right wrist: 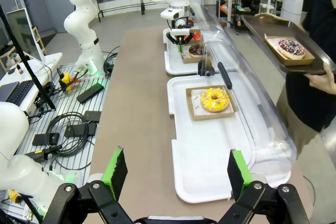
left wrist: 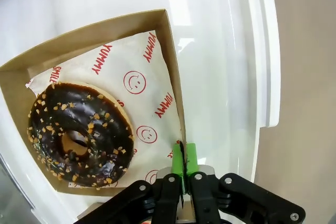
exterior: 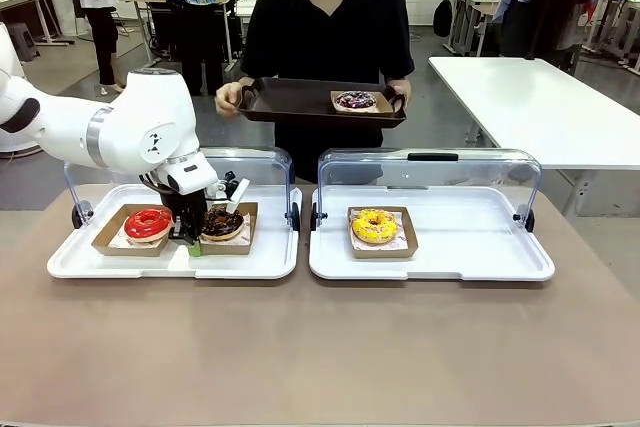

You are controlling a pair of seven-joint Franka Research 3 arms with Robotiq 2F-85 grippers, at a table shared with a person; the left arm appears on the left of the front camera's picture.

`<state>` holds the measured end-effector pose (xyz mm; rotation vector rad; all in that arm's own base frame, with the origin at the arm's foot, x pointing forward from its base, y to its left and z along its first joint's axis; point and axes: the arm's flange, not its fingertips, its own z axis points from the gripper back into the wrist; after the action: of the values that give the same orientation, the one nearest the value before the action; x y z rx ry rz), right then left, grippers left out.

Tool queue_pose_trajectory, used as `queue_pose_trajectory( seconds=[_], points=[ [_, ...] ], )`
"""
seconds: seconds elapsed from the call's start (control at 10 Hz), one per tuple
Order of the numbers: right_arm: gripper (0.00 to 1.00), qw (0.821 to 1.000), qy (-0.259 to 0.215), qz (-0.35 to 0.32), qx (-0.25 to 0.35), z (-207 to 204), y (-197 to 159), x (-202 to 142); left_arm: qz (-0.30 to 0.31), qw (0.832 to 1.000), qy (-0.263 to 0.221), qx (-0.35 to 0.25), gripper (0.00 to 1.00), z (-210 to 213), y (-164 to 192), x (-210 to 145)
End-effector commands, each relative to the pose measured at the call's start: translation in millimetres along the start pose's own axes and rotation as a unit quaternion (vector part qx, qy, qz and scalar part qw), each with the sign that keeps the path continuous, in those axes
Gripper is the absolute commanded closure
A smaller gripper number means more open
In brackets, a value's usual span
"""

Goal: Provide the desired donut to the person.
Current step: Pick up and lift the Paper togo box containing the Donut pointed at by the person.

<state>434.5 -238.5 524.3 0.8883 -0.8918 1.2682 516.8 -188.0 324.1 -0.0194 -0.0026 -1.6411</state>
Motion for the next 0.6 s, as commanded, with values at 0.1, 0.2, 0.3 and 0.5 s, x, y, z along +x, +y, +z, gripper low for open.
queue_pose_trajectory(
  seconds=[0.1, 0.2, 0.3, 0.5],
  points=[
    [0.0, 1.0, -0.001, 0.0, 0.001, -0.4, -0.1, -0.1, 0.003, 1.0, 0.019, 0.002, 1.0, -5.5, 1.8, 0.8],
    [0.0, 1.0, -0.001, 0.0, 0.001, -0.4, -0.1, -0.1, 0.001, 1.0, 0.021, 0.002, 1.0, -5.9, 0.8, 0.2],
    [0.0, 1.0, -0.001, 0.0, 0.001, -0.4, -0.1, -0.1, -0.015, 0.999, 0.025, -0.015, 1.0, -0.3, -5.1, 2.4],
    [0.0, 1.0, -0.001, 0.0, 0.001, -0.4, -0.1, -0.1, -0.042, 0.996, 0.053, -0.064, 1.0, 51.8, -56.2, 13.3]
  ],
)
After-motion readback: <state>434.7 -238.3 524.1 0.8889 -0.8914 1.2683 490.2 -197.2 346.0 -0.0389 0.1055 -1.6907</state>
